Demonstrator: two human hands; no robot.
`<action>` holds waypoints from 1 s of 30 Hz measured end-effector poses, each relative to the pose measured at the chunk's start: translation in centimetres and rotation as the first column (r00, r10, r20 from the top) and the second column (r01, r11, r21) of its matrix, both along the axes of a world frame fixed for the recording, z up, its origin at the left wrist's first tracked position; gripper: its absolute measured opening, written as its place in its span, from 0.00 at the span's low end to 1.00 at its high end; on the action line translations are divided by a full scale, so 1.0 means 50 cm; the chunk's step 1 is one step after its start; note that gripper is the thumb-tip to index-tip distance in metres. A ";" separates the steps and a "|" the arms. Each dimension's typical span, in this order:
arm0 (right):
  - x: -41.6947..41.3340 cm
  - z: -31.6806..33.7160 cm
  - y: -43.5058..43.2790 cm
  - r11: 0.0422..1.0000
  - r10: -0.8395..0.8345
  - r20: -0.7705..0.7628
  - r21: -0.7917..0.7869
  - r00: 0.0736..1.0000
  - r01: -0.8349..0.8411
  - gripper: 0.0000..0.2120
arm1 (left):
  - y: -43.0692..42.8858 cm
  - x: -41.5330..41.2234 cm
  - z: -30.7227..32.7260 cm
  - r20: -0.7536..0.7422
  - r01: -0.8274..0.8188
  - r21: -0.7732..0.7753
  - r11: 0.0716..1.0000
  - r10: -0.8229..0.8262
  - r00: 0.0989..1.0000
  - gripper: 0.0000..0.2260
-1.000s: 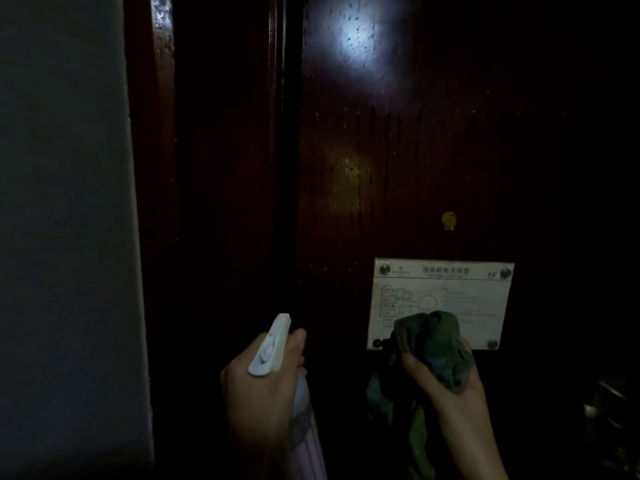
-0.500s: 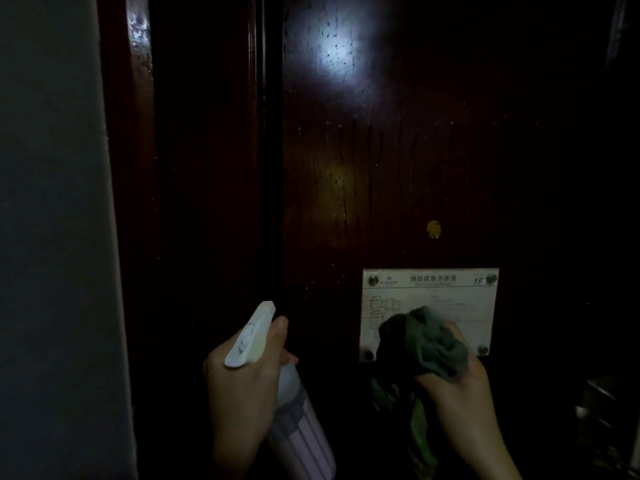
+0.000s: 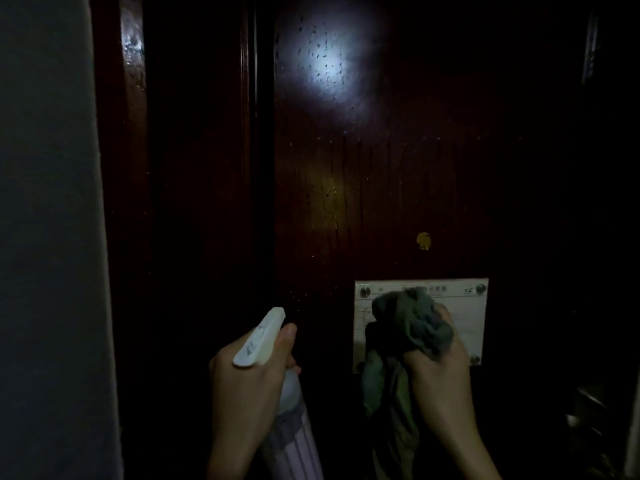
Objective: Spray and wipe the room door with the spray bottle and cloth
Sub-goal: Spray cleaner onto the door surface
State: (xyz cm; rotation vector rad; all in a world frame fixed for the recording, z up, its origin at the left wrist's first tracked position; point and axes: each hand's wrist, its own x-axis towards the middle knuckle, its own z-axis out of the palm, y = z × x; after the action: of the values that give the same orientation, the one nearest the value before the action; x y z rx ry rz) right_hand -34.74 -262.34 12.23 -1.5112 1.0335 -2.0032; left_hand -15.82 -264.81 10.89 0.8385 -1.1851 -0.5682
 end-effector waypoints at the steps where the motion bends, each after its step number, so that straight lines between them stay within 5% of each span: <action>1: 0.009 0.013 -0.004 0.999 -0.017 0.023 -0.033 1.000 0.018 0.15 | -0.003 -0.007 -0.009 0.013 0.004 0.008 1.000 -0.004 1.000 0.14; 6: 0.041 0.067 -0.058 0.994 -0.025 0.384 -0.089 0.923 0.064 0.19 | -0.016 -0.055 -0.047 -0.053 0.093 0.145 0.985 -0.086 0.995 0.10; 10: 0.063 0.086 -0.072 0.966 0.223 0.720 -0.075 0.657 -0.246 0.38 | -0.016 -0.097 -0.063 -0.040 0.162 0.076 0.984 -0.159 0.986 0.08; 16: 0.065 0.056 -0.076 0.919 0.287 0.854 -0.118 0.433 -0.376 0.31 | -0.057 -0.121 -0.087 -0.015 0.299 0.221 0.928 -0.303 0.953 0.05; 22: 0.019 0.084 -0.057 0.917 0.294 0.882 -0.152 0.369 -0.368 0.22 | -0.040 -0.169 -0.105 0.196 0.231 0.071 0.970 -0.241 0.951 0.05; 26: -0.014 0.051 -0.052 0.949 0.254 0.794 -0.095 0.552 -0.300 0.19 | -0.047 -0.168 -0.068 0.038 0.183 0.060 0.981 -0.186 0.982 0.10; 30: -0.068 0.006 -0.042 0.976 -0.213 0.438 0.061 0.873 0.208 0.18 | -0.061 -0.156 -0.012 -0.043 0.218 0.016 0.976 -0.217 0.975 0.18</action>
State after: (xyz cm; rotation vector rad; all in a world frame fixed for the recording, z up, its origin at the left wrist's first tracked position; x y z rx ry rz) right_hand -38.16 -264.43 12.54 -0.8910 1.0415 -2.3371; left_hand -23.65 -267.86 10.30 0.7155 -1.2439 -0.7743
